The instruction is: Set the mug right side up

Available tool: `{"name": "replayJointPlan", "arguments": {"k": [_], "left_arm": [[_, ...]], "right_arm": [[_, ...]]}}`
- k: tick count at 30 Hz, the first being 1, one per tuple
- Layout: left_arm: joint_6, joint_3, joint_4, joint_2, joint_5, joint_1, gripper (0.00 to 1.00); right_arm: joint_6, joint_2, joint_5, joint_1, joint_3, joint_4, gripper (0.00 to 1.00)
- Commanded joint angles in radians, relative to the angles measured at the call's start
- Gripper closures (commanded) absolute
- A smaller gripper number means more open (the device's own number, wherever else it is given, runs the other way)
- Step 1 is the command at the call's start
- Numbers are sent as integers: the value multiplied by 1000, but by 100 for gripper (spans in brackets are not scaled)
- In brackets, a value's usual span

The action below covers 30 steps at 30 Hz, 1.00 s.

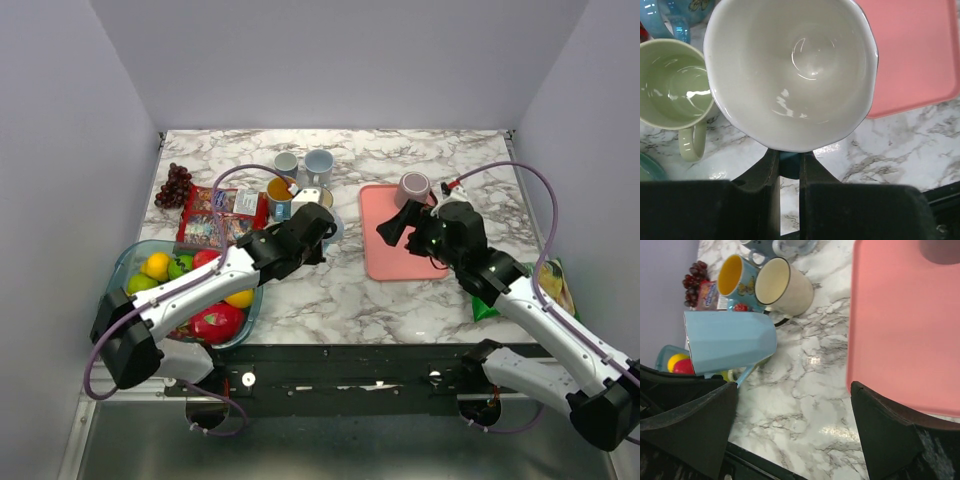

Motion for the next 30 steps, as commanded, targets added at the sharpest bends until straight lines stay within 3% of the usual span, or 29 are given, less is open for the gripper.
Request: {"name": "replayJointPlan", "arguments": {"k": [1, 9, 23, 24, 28, 30], "left_arm": [[-7, 85, -75, 79, -171, -30, 100], [-2, 175, -176, 251, -225, -39, 100], [37, 211, -215, 379, -185, -39, 99], [41, 212, -216, 386, -182, -39, 95], [38, 212, -212, 386, -178, -39, 61], [39, 214, -210, 382, -176, -39, 56]], "right_arm": [[-27, 32, 82, 6, 21, -66, 0], [-43, 76, 113, 4, 24, -89, 0], [-52, 133, 125, 4, 31, -98, 0], [-52, 137, 128, 4, 33, -99, 0], [-47, 145, 156, 4, 38, -114, 0], [-54, 151, 164, 4, 41, -118, 0]]}}
